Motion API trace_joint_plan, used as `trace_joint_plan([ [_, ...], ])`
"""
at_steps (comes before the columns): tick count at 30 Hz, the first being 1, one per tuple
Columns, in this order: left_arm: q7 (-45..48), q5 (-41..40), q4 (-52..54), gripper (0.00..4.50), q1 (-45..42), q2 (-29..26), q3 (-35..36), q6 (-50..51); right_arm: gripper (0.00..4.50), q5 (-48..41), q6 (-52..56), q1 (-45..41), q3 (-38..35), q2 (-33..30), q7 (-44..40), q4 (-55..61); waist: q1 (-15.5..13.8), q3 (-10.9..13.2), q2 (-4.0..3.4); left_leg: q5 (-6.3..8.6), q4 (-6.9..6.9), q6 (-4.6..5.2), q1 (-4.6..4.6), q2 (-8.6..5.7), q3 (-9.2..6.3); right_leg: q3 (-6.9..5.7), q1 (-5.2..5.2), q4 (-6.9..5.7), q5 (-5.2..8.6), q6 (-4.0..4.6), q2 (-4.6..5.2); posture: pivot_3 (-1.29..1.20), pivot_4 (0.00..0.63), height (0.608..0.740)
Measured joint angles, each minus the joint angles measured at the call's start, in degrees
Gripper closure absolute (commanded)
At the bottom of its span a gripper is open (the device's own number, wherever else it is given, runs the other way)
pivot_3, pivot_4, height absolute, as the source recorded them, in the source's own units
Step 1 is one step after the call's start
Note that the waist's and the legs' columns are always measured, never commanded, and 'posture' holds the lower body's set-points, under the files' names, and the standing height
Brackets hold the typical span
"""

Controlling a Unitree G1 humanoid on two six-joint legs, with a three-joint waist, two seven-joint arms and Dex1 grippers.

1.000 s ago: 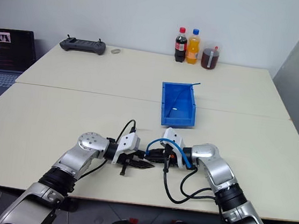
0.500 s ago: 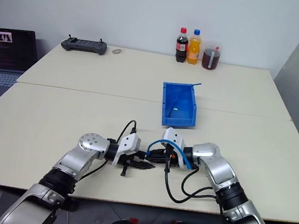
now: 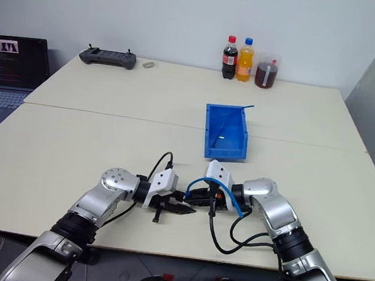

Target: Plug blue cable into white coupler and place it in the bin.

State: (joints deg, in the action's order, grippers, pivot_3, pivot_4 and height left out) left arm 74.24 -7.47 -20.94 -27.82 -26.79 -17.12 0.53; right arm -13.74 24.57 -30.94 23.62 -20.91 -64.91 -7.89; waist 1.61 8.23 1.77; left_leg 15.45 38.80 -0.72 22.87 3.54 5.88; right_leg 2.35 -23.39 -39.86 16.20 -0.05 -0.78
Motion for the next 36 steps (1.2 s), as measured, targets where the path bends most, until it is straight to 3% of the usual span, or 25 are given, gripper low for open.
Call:
trace_joint_plan([
  [7,-0.1,0.4,0.0,3.70,-0.1,-0.1,0.0,0.1,1.42,-0.2,1.0,0.4,0.3,-0.3,-0.8,-0.4,0.0,0.0,0.03,0.00,0.00,0.00,-0.07,0.04,-0.06,-0.03,0.06,-0.02,0.00,0.00,0.01,0.00,0.150,0.740],
  [22,-0.1,0.2,0.2,3.70,-0.1,-0.3,0.7,-1.0,1.42,-3.1,12.5,3.3,-4.0,-1.9,3.7,3.8,0.0,0.1,0.04,0.00,-0.03,0.00,0.09,0.05,-0.11,-0.06,-0.07,0.00,0.05,0.06,0.05,0.00,0.150,0.740],
  [36,-3.6,-2.0,4.5,3.70,2.0,0.0,3.1,3.2,1.42,-10.1,20.4,5.1,-11.2,-3.1,8.3,18.9,0.2,0.3,0.04,0.01,-0.08,-0.01,0.17,0.10,-0.13,-0.05,-0.18,0.01,0.13,-0.07,0.05,0.00,0.150,0.740],
])
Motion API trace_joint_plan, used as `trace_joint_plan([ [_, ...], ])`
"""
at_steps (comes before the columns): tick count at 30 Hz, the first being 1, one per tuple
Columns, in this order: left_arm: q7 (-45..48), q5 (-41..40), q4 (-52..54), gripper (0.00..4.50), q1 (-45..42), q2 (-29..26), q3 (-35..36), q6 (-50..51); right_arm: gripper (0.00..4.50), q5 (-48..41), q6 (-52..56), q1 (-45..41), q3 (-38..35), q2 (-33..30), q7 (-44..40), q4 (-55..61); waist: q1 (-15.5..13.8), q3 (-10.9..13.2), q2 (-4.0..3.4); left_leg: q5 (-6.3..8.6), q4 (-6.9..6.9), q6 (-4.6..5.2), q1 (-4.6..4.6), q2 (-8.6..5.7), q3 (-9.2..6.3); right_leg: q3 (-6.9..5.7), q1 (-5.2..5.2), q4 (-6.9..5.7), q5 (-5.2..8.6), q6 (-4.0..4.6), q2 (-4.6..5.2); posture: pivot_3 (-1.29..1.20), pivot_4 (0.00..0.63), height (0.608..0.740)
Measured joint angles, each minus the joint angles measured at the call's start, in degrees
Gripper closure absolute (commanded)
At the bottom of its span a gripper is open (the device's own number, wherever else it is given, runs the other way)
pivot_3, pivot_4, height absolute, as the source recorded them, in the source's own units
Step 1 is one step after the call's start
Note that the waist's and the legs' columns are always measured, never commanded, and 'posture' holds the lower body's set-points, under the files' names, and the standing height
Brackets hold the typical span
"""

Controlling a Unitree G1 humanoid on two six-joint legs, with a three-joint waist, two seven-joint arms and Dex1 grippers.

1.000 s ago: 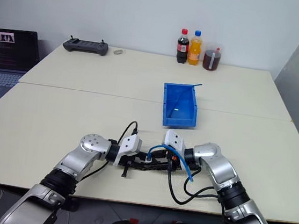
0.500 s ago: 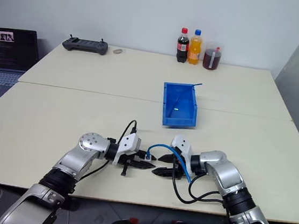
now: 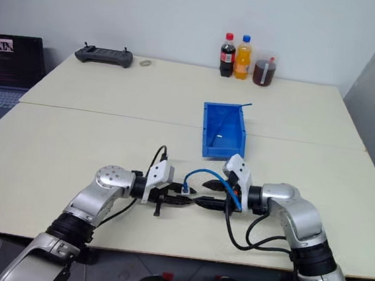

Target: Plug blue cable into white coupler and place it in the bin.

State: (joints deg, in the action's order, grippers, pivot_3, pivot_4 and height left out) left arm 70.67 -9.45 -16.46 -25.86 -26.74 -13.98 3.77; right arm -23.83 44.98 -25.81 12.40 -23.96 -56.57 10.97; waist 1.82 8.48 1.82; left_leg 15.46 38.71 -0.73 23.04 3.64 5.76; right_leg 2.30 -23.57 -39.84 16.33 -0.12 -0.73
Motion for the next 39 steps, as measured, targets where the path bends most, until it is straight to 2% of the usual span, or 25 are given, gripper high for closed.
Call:
trace_joint_plan([
  [6,0.1,-0.4,0.5,3.70,0.4,0.0,0.0,1.0,1.42,0.0,-1.2,-0.3,1.0,2.9,2.0,-1.3,-0.1,0.0,0.00,0.00,0.00,0.00,0.01,-0.03,-0.01,-0.02,0.00,0.03,0.01,-0.01,0.00,0.00,0.150,0.740],
  [22,1.6,-0.6,2.5,3.70,1.2,-0.8,-0.4,2.1,1.42,0.6,-5.9,-2.0,4.7,4.2,1.1,-4.8,-0.1,0.0,0.00,0.00,-0.03,0.00,0.01,-0.02,-0.02,-0.03,0.00,0.08,0.01,0.00,0.00,0.00,0.150,0.740],
  [26,2.2,-0.6,2.5,3.70,0.9,-0.9,-0.4,2.1,2.07,1.7,-8.1,-2.1,6.0,4.2,0.4,-6.3,-0.1,0.0,0.00,0.00,-0.03,0.00,0.01,-0.02,-0.02,-0.03,0.00,0.08,0.01,-0.01,0.00,0.00,0.150,0.740],
  [29,2.4,-0.6,2.5,3.70,0.7,-0.9,-0.4,2.1,2.90,2.8,-10.2,-2.3,6.9,4.5,0.3,-8.4,-0.1,0.0,0.00,0.00,-0.03,0.00,0.01,-0.02,-0.02,-0.03,0.00,0.09,0.01,-0.01,0.00,0.00,0.150,0.740],
  [34,2.6,-0.6,2.5,3.70,0.7,-0.9,-0.4,2.1,4.05,2.9,-10.9,-2.6,6.8,5.2,0.3,-9.9,-0.1,0.0,0.00,0.00,-0.04,0.00,0.02,-0.02,-0.02,-0.02,0.00,0.09,0.00,0.01,0.00,0.00,0.150,0.740],
  [36,2.7,-0.7,2.5,3.70,0.7,-0.9,-0.5,2.1,4.22,3.0,-10.9,-2.8,6.8,5.1,0.3,-10.0,-0.1,0.0,0.00,0.00,-0.04,0.00,0.01,-0.01,-0.02,-0.03,0.00,0.09,0.00,0.01,0.00,0.00,0.150,0.740],
  [39,2.7,-0.7,2.5,3.70,0.7,-0.9,-0.5,2.1,4.24,3.0,-10.9,-2.9,6.8,5.1,0.3,-10.0,-0.1,0.0,-0.01,0.00,-0.04,0.00,0.01,-0.01,-0.02,-0.02,0.00,0.09,0.00,0.01,0.00,0.00,0.150,0.740],
])
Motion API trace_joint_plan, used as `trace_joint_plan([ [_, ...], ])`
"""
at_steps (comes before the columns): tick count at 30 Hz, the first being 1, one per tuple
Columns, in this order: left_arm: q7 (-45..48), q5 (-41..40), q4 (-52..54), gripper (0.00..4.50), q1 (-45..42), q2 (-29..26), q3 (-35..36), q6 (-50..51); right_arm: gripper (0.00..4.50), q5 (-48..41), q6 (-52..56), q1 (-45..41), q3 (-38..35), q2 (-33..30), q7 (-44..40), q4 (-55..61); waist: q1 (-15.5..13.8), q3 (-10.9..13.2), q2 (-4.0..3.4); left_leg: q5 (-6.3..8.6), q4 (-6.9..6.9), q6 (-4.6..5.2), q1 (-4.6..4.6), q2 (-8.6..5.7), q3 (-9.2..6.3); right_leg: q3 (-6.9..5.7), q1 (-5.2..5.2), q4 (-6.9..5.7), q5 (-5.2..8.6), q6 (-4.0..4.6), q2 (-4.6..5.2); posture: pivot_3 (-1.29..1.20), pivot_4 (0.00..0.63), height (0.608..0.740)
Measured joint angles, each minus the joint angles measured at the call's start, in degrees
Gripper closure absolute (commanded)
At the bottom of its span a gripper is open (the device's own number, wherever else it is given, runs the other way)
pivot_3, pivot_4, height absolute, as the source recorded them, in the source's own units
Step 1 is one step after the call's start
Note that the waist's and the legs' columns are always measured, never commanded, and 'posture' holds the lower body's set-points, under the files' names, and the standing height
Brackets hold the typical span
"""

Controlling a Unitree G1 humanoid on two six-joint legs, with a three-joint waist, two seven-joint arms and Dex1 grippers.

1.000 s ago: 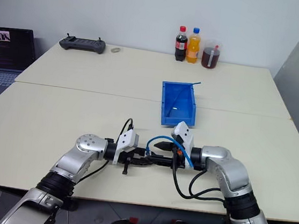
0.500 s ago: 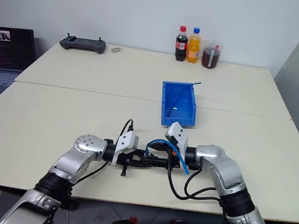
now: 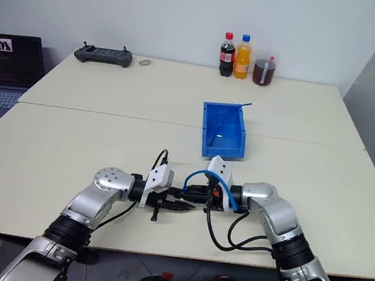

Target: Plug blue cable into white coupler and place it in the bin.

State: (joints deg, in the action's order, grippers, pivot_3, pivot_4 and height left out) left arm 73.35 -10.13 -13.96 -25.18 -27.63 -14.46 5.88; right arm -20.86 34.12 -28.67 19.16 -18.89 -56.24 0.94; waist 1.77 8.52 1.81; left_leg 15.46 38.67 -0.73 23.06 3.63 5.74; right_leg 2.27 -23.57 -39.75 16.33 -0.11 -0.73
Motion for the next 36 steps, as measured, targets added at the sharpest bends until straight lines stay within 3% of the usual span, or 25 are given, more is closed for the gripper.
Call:
trace_joint_plan([
  [11,0.2,-0.1,0.0,3.70,-0.1,0.1,-0.4,0.0,4.24,-0.1,1.5,-0.7,0.0,-0.7,-1.0,0.2,0.0,0.0,0.00,0.00,0.00,0.00,0.00,0.00,0.00,0.00,0.00,0.00,0.00,0.00,0.00,0.00,0.150,0.740],
  [13,0.1,-0.1,0.0,3.70,-0.3,0.1,-0.4,0.0,3.53,-0.1,1.5,-0.9,0.0,-0.8,-1.1,0.2,0.0,0.0,0.00,0.00,0.00,0.00,0.00,0.00,0.00,0.00,0.00,0.00,0.00,0.01,0.00,0.00,0.150,0.740],
  [17,-0.1,0.1,-0.2,3.70,-0.3,-0.1,-0.4,-0.1,2.67,-0.7,1.6,-0.9,-0.6,-0.8,-1.2,0.7,0.0,0.0,0.00,0.00,0.00,0.00,0.00,0.00,0.00,0.00,0.00,0.01,0.00,0.01,0.00,0.00,0.150,0.740],
  [25,-0.1,0.1,-0.2,3.70,-0.3,-0.1,-0.4,-0.2,2.67,-1.2,2.8,-0.9,-1.2,-1.1,-1.2,1.6,0.0,0.0,0.00,0.00,-0.01,0.00,0.00,0.00,0.00,0.00,0.00,0.02,0.00,0.00,0.00,0.00,0.150,0.740],
  [31,0.0,0.1,-0.3,3.70,-0.3,-0.1,-0.5,-0.2,4.33,-1.9,2.8,-0.9,-1.8,-0.8,-1.1,1.6,0.0,0.0,0.00,0.00,-0.01,0.00,0.00,0.00,0.00,0.00,0.00,0.03,0.00,0.00,0.00,0.00,0.150,0.740],
  [36,0.1,0.1,-0.3,3.70,-0.3,-0.1,-0.5,-0.3,4.39,-1.9,2.8,-0.9,-1.8,-0.7,-1.1,1.6,0.0,0.0,0.00,0.00,-0.02,0.00,0.00,0.00,0.00,0.00,0.00,0.03,0.00,0.00,0.00,0.00,0.150,0.740],
])
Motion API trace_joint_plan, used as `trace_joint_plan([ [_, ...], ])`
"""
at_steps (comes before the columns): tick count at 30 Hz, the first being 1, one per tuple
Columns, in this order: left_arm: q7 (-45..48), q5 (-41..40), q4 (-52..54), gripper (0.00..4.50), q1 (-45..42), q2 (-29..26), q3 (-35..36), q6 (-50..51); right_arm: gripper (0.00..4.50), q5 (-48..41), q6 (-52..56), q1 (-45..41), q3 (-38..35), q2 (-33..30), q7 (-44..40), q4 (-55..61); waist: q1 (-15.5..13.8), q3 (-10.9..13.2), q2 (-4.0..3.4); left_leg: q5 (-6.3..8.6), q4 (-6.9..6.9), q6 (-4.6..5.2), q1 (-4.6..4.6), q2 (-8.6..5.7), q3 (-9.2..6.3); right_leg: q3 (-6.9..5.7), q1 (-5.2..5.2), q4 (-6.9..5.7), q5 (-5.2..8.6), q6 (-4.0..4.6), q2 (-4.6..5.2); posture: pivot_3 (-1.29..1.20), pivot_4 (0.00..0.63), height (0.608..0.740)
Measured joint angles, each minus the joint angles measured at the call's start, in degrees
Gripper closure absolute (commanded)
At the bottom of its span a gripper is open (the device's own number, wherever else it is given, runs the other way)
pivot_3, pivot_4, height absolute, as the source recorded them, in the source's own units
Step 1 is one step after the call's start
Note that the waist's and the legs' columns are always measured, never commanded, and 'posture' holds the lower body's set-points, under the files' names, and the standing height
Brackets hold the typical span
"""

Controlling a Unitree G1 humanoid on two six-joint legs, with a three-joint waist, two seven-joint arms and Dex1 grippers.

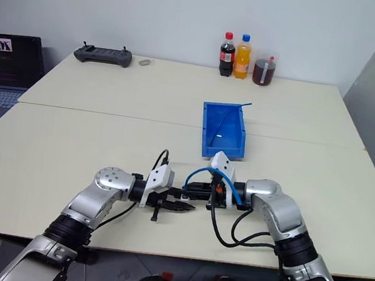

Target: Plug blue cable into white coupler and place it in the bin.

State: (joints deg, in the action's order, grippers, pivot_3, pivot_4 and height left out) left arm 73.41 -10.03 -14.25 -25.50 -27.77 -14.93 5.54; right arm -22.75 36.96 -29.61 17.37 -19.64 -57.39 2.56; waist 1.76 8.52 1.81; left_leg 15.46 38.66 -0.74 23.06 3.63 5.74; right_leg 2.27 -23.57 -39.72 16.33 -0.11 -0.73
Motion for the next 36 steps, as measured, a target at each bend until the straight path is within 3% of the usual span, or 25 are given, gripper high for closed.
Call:
trace_joint_plan([
  [23,-0.2,1.2,-1.7,3.70,0.0,0.0,-1.2,-0.5,4.41,6.3,-11.4,0.9,4.4,-1.6,-1.6,-1.9,0.0,0.0,0.00,0.00,-0.07,0.00,-0.01,0.00,0.00,0.00,0.01,0.08,0.01,-0.02,0.00,0.00,0.150,0.740],
  [25,-0.4,1.3,-1.8,2.99,0.0,0.0,-1.2,-0.7,4.41,6.2,-11.3,0.8,4.2,-1.4,-1.6,-2.3,0.0,0.0,0.00,0.00,-0.07,0.00,-0.01,0.00,0.00,-0.01,0.01,0.08,0.01,-0.02,0.00,0.00,0.150,0.740],
  [33,-1.1,0.6,-1.2,1.53,0.0,0.3,-0.2,-0.3,4.41,5.4,-9.0,0.6,3.5,-0.9,-1.2,-2.3,0.0,0.0,0.00,0.00,-0.07,0.00,-0.02,0.00,0.00,0.00,0.02,0.08,0.00,0.00,0.01,0.00,0.150,0.740],
  [36,-4.8,-2.1,5.1,0.88,2.2,0.2,3.5,3.5,4.41,1.4,-1.4,0.5,-0.3,0.4,1.7,-0.5,0.1,0.1,0.01,0.00,-0.11,-0.01,0.00,0.04,0.01,0.01,0.00,0.08,-0.08,0.13,0.06,0.00,0.150,0.740],
])
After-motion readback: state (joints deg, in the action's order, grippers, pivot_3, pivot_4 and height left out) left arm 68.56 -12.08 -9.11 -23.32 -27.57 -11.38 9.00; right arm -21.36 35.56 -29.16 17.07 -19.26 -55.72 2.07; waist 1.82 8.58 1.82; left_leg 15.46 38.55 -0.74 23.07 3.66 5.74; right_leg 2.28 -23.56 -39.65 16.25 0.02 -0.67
